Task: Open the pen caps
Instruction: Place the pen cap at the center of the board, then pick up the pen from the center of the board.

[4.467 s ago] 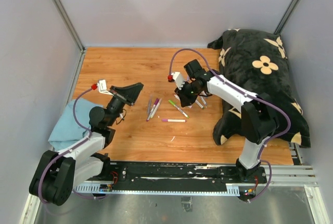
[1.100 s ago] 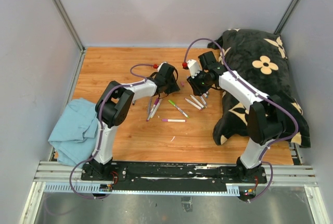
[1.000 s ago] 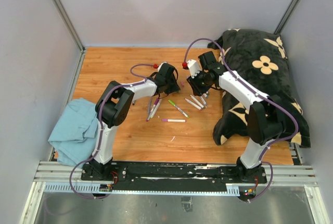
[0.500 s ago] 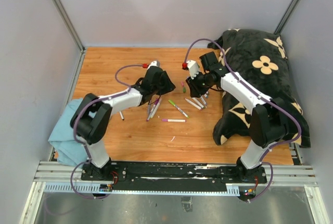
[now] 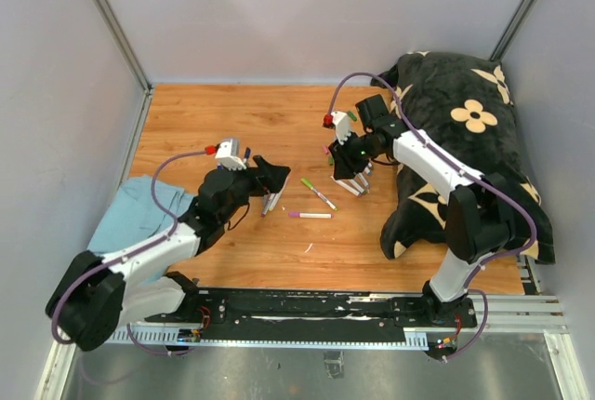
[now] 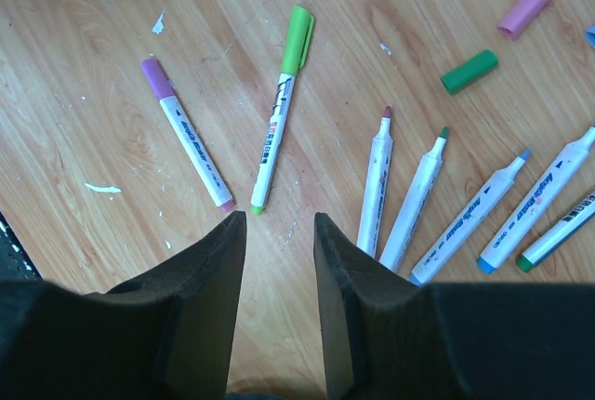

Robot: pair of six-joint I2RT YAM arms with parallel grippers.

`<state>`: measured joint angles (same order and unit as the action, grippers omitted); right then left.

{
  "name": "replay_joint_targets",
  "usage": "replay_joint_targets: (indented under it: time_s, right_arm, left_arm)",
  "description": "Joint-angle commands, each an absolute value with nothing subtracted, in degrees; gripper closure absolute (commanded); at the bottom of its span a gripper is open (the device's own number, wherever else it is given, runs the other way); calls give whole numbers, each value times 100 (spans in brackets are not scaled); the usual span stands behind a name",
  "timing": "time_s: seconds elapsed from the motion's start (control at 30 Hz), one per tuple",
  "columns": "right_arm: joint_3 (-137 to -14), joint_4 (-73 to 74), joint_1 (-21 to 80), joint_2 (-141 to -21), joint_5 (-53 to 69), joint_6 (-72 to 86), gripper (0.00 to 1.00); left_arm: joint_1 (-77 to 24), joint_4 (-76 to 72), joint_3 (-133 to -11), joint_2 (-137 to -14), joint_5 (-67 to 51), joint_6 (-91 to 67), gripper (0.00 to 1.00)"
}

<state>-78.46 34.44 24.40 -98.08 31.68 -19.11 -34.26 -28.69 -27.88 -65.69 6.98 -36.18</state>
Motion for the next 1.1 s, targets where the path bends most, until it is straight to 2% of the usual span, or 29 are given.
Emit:
replay_joint_targets:
  time_s: [0.0, 0.33, 0.67, 0.93, 1.07]
  right_arm:
    - [-7802, 3435, 2628, -9999, 3216, -1978, 63]
    - [-7993, 3362, 3300, -10706, 1849, -1768, 57]
    - [-8163, 3349, 3668, -11196, 1300, -1704, 56]
    - [-8202, 3348, 3744, -11329, 1104, -1691, 62]
    - [-8245, 3399, 3750, -11489, 976, -1704, 68]
  left_arm:
    - [-3450, -3917, -1986, -5711, 765, -3326, 7]
    - [-3445, -4004, -695, -4249, 585, -3565, 6]
    - [-3445, -3737, -431, -3662, 712, -3601, 5]
    - [-3445, -3781, -389, -3697, 660, -3673, 5]
    - [-3445, -3842, -366, -3725, 615, -3730, 5]
